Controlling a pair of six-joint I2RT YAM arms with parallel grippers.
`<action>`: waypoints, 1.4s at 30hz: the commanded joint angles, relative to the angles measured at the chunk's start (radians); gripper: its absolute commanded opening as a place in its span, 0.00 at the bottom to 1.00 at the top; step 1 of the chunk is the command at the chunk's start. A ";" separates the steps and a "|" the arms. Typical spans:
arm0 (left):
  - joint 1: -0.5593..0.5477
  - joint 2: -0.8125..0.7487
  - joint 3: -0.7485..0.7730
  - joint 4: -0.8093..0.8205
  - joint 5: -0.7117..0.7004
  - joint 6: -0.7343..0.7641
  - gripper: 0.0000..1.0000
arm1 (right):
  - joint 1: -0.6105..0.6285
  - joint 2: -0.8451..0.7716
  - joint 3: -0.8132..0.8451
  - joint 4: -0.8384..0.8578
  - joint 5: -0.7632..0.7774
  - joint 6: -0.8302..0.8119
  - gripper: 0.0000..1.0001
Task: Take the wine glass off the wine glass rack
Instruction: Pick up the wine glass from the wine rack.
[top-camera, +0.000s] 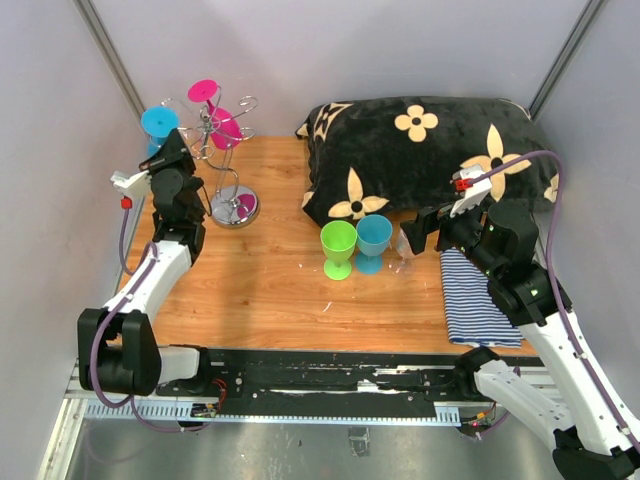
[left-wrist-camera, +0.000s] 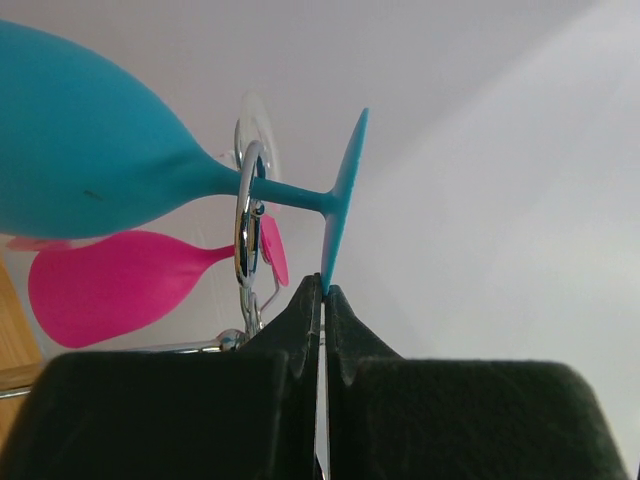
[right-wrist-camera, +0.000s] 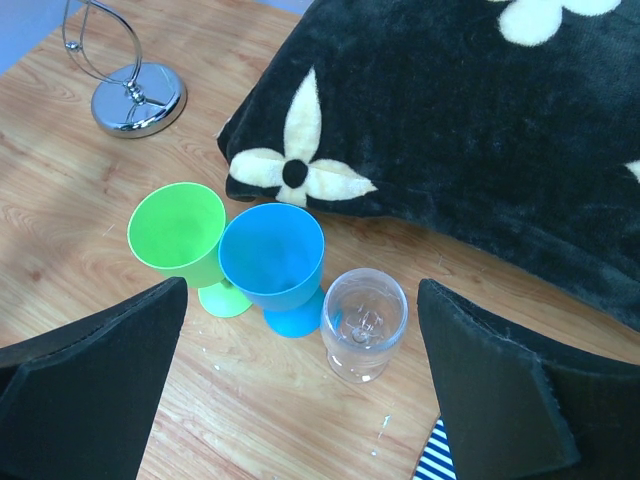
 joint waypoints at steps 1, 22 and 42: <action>-0.014 0.015 0.024 0.010 -0.078 0.044 0.01 | -0.015 -0.014 -0.006 0.019 0.020 -0.025 0.98; -0.027 -0.086 0.013 -0.205 0.159 0.042 0.01 | -0.014 -0.015 -0.004 0.011 0.009 -0.010 0.98; 0.003 -0.185 -0.002 -0.287 0.064 0.105 0.00 | -0.015 -0.015 -0.011 0.012 -0.002 0.011 0.98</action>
